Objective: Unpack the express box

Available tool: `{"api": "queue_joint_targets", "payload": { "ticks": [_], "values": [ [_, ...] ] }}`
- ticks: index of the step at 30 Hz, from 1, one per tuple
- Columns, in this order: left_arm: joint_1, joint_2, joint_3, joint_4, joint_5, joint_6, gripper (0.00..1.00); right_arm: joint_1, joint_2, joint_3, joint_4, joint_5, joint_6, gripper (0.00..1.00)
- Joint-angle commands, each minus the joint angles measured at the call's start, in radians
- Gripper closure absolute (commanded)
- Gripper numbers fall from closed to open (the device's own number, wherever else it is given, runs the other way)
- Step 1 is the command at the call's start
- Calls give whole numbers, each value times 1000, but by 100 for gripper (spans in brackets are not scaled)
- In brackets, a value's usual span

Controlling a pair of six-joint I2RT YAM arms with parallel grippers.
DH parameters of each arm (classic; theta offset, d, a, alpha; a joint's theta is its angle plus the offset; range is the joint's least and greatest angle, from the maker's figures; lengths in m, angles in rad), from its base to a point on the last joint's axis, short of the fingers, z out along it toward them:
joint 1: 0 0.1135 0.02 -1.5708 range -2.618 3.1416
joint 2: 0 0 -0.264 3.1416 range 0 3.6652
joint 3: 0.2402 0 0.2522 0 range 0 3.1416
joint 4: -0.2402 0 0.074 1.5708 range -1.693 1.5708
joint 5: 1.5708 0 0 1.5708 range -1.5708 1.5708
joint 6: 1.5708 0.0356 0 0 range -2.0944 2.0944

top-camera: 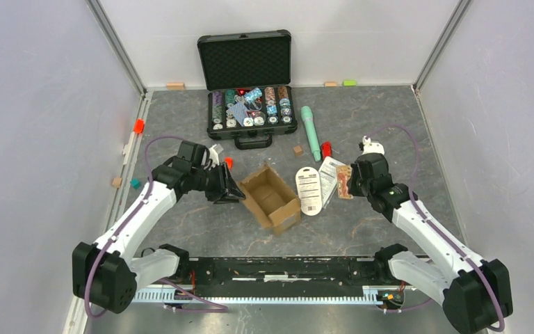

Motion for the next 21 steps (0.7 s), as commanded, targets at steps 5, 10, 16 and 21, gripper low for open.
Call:
{"api": "queue_joint_targets", "payload": {
  "ticks": [5, 10, 16, 21],
  "values": [
    [5, -87, 265, -201, -144, 223, 28, -45, 59, 5, 33, 5, 4, 72],
    [-10, -169, 336, -248, -198, 237, 0, -45, 34, 16, -6, 49, 8, 38],
    [-22, -257, 341, -250, -220, 241, 0, -38, -15, 61, -53, 28, 13, 2],
    [-45, -284, 359, -242, -221, 221, 0, 75, -49, 153, -101, 96, 59, 2]
  ]
}}
